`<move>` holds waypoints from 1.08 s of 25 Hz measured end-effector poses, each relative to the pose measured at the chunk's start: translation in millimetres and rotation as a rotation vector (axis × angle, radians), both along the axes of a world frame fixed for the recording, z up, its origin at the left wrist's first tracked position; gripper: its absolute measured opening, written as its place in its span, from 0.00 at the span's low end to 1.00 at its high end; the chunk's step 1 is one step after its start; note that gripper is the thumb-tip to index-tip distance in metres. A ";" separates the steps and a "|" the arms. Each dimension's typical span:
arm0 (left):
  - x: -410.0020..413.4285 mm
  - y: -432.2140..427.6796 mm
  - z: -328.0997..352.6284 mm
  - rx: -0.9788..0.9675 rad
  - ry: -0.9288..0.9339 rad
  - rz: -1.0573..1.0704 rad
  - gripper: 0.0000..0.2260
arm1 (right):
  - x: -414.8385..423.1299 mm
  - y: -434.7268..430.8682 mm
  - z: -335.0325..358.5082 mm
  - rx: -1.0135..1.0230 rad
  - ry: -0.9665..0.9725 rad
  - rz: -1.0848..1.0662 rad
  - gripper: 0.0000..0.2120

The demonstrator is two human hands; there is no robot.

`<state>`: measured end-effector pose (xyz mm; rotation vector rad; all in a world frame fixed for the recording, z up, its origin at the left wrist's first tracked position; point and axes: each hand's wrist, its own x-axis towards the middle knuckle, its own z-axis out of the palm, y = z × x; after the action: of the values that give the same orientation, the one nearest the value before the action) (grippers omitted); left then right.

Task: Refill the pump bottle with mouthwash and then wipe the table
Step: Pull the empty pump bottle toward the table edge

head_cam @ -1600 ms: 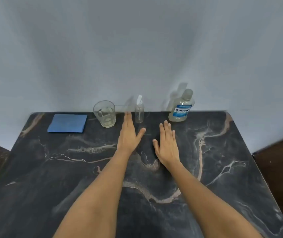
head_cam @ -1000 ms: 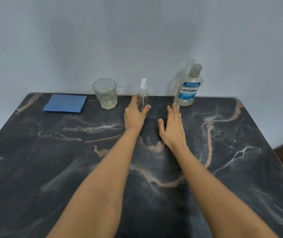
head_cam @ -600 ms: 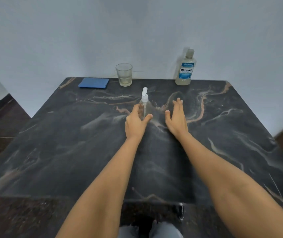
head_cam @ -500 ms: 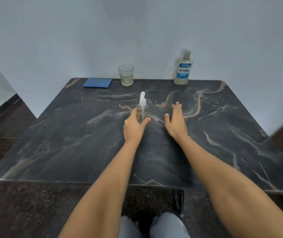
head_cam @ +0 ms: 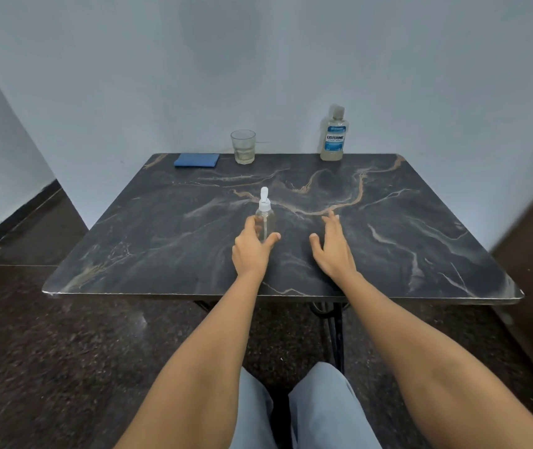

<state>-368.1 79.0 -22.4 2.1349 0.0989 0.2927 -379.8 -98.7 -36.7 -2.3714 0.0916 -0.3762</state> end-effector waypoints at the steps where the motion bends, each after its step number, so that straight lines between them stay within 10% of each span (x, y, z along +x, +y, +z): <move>1: 1.3 -1.3 0.0 -0.004 -0.002 0.006 0.21 | -0.1 -0.1 -1.5 -0.008 0.006 -0.002 0.26; 14: 28.8 -16.8 -4.7 -0.017 0.005 0.029 0.24 | 12.2 1.8 -10.2 -0.138 -0.003 0.008 0.27; 19: 20.2 -16.8 -11.0 -0.175 0.126 0.014 0.40 | 8.6 -0.6 -6.9 -0.050 -0.008 -0.001 0.27; 27: 9.0 -77.6 -15.6 0.052 -0.089 -0.164 0.08 | 34.6 -31.9 8.5 0.349 -0.040 -0.123 0.23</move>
<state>-359.1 1.4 -38.0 2.1626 -0.1367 0.2960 -345.2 -130.6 -28.2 -2.0180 0.2642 -0.4286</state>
